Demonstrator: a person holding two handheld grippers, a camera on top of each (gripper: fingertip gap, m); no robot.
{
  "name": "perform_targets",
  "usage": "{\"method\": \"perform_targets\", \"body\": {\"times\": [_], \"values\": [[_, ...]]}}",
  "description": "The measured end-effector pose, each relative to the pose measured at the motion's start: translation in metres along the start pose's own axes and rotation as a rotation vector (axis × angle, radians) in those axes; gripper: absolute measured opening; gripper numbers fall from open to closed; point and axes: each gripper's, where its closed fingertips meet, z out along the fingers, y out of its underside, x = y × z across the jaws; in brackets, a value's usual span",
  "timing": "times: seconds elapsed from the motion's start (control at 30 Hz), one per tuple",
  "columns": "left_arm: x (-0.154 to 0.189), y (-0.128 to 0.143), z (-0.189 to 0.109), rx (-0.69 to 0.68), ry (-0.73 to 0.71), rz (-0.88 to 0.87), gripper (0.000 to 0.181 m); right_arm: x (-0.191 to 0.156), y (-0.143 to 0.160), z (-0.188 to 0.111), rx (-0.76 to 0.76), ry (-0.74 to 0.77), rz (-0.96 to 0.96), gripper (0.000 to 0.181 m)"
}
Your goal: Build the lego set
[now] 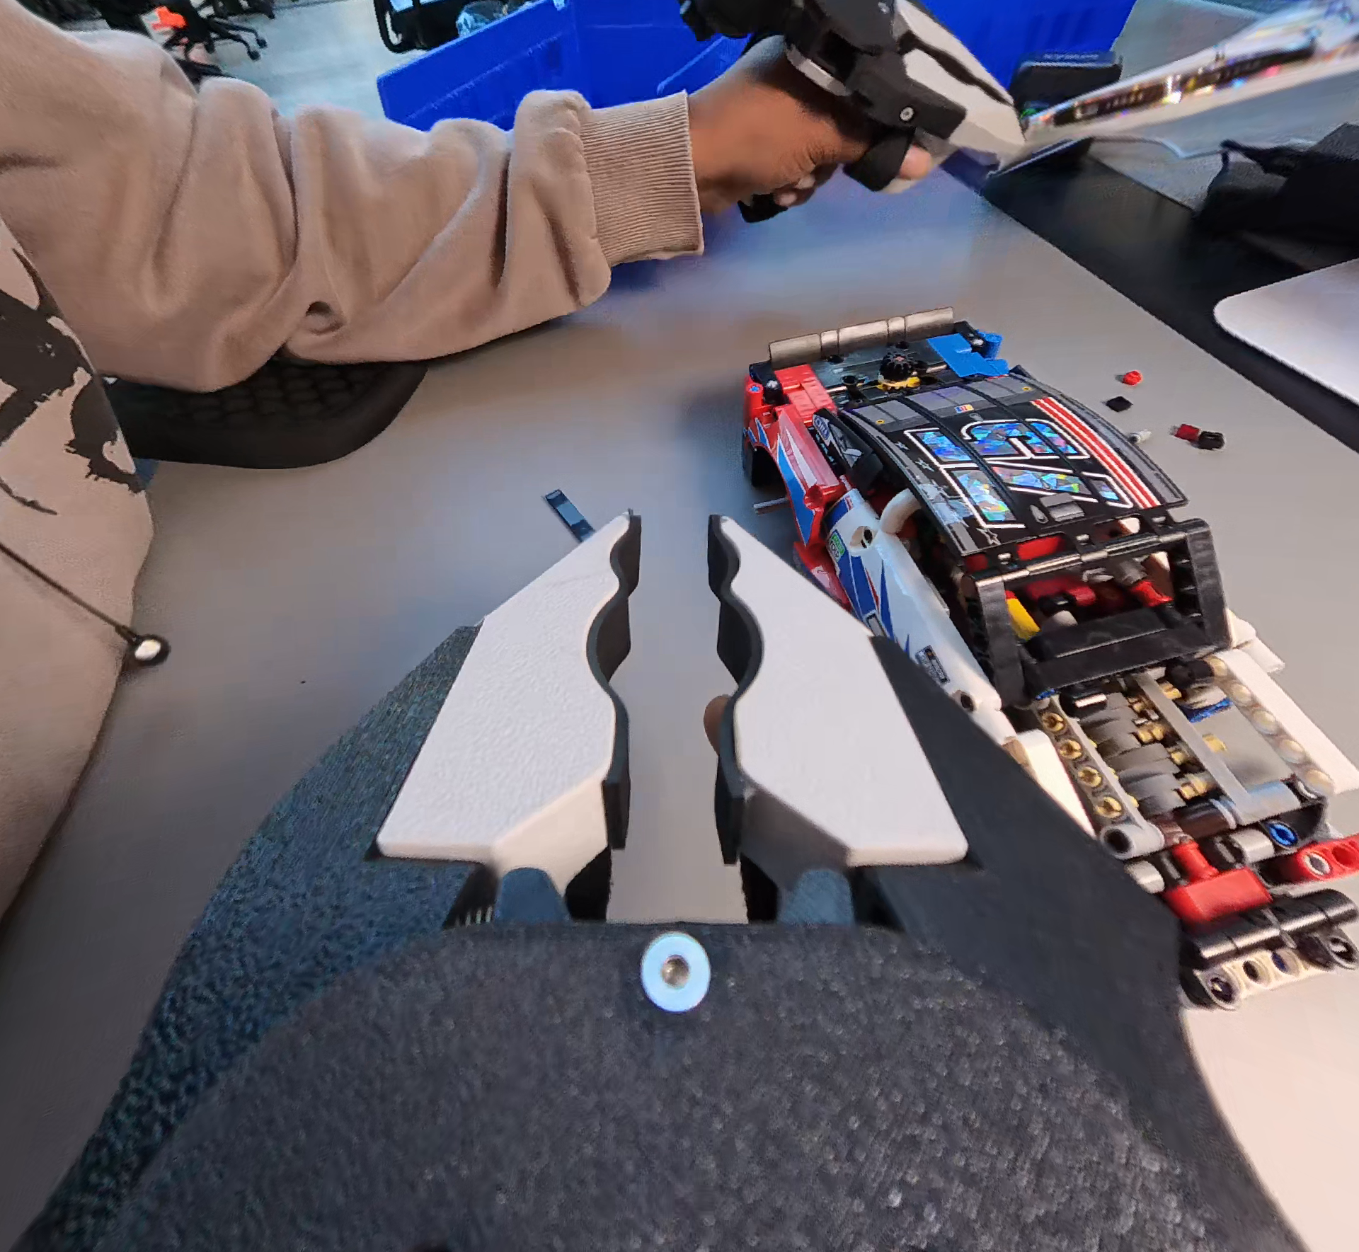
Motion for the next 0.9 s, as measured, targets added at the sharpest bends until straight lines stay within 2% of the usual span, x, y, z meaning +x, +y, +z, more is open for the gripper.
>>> {"method": "perform_targets", "body": {"times": [0.13, 0.23, 0.43, 0.6, 0.73, 0.9], "values": [[-0.001, -0.038, -0.043, 0.148, -0.015, 0.009, 0.000, 0.006, -0.010, -0.002, 0.058, 0.035, 0.035, 0.023], [0.012, -0.047, -0.075, 0.208, 0.026, 0.030, 0.000, 0.014, -0.018, -0.004, 0.084, 0.070, 0.070, 0.031], [0.045, -0.029, -0.134, 0.250, 0.080, 0.096, 0.000, 0.021, -0.030, 0.002, 0.133, 0.060, 0.146, 0.037], [0.073, -0.010, -0.173, 0.308, 0.063, 0.217, 0.000, 0.025, -0.053, 0.010, 0.209, 0.013, 0.241, 0.041], [0.104, 0.004, -0.193, 0.345, 0.085, 0.293, 0.000, 0.036, -0.076, 0.020, 0.265, -0.024, 0.390, 0.051], [0.132, 0.005, -0.208, 0.403, 0.138, 0.328, 0.000, 0.046, -0.094, 0.049, 0.326, -0.080, 0.573, 0.070]]}}
